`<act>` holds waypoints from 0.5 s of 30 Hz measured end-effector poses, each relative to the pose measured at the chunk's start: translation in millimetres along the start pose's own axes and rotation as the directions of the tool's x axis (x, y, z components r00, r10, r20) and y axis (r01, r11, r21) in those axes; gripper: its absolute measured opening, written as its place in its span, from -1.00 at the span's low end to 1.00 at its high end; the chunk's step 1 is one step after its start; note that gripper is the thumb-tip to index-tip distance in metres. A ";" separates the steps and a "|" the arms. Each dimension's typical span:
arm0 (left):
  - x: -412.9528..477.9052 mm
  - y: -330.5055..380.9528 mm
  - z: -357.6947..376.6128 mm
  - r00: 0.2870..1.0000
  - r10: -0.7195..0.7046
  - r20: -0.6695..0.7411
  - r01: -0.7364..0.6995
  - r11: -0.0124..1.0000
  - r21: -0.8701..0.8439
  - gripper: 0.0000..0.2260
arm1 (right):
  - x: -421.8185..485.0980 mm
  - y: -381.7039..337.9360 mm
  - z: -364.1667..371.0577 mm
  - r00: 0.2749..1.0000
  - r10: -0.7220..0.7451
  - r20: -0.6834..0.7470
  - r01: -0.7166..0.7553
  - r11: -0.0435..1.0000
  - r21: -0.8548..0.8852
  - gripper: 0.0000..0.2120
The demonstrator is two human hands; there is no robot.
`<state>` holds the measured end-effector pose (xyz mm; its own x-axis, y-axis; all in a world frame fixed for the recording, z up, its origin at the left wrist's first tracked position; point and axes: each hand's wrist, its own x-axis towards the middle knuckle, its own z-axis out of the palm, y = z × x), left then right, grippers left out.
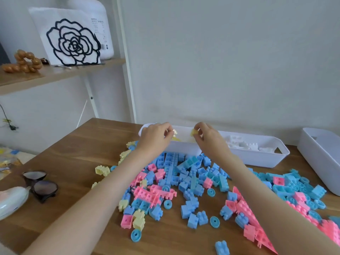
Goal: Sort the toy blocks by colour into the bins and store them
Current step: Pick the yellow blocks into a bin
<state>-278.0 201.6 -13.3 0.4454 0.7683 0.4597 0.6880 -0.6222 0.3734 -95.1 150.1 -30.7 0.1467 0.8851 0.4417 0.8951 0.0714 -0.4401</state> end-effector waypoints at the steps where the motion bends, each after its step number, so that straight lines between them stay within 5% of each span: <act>1: 9.1 -7.7 3.1 1.000 -0.014 0.026 0.012 0.999 0.053 -0.84 | 8.1 0.7 8.8 1.000 0.012 0.029 -0.012 1.000 -0.011 -0.82; 5: 28.5 -28.1 17.3 0.978 -0.081 0.191 0.037 0.973 0.226 -0.77 | 22.0 -0.3 31.9 0.976 -0.002 0.220 0.019 0.997 -0.076 -0.65; 9: 30.9 -37.4 27.3 0.858 -0.186 0.478 0.123 0.979 0.161 -0.66 | 26.8 4.0 29.5 0.909 -0.122 0.398 0.172 0.981 -0.093 -0.68; 12: 24.0 -36.1 25.0 0.884 -0.134 0.448 0.125 0.991 0.050 -0.68 | 29.6 12.9 30.1 0.868 -0.208 0.452 0.330 0.921 -0.208 -0.70; 15: 15.4 -34.5 15.4 0.935 -0.083 0.345 0.060 0.995 0.076 -0.68 | 24.9 12.9 35.0 0.881 -0.347 0.323 0.409 0.901 -0.147 -0.64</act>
<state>-286.0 237.2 -31.6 0.5569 0.8218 0.1208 0.7554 -0.5615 0.3378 -94.7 189.2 -52.7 -0.3175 0.9030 0.2894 0.9280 0.3587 -0.1012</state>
